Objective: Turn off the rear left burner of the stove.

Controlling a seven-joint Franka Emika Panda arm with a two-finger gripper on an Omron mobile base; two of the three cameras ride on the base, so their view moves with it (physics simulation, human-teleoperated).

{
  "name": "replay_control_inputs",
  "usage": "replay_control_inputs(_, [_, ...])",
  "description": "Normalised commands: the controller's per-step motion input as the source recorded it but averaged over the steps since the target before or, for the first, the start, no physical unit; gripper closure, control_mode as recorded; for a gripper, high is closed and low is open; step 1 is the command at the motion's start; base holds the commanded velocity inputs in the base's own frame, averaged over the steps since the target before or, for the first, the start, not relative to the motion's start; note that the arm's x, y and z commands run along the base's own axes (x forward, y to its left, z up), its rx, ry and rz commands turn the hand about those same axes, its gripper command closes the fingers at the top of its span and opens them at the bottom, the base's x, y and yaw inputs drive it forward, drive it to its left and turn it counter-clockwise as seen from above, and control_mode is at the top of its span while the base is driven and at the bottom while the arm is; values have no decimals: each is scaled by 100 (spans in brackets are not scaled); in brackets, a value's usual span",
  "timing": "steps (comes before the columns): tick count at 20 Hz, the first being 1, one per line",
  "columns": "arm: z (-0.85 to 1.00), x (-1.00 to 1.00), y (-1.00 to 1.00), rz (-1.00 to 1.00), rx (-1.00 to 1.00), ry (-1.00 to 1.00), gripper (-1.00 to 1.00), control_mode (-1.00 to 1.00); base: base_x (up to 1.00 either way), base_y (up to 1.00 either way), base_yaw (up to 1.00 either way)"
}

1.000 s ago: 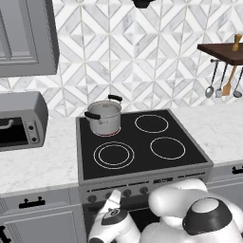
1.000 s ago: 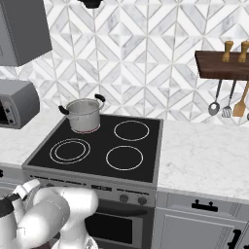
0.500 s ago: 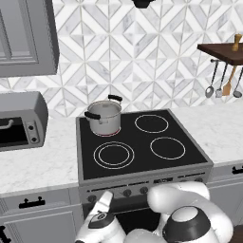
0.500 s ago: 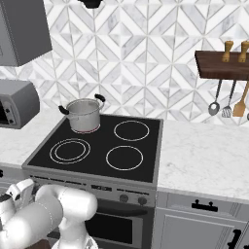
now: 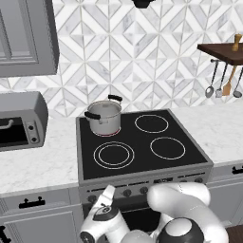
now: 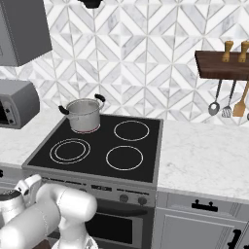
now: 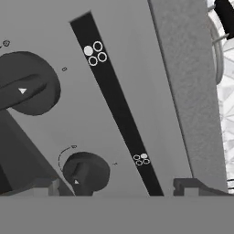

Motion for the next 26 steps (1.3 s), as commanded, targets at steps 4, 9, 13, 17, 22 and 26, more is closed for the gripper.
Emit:
replay_control_inputs(4, [-32, 16, 0, 0, -2, 0, -100, -100, 0, 0, 0])
replay_control_inputs(9, [-38, 1, 0, 0, -6, 0, -100, -100, 0, 0, 0])
replay_control_inputs(13, [-14, 4, 0, 0, -2, 0, -100, -100, 0, 0, 0])
replay_control_inputs(17, [0, 22, 0, 0, 0, 0, -100, -100, 0, 0, 0])
replay_control_inputs(22, [0, 9, -2, 0, 0, 0, -100, -100, 0, 0, 0])
replay_control_inputs(26, [0, 0, -1, 0, 0, 0, 100, -100, 0, 0, 0])
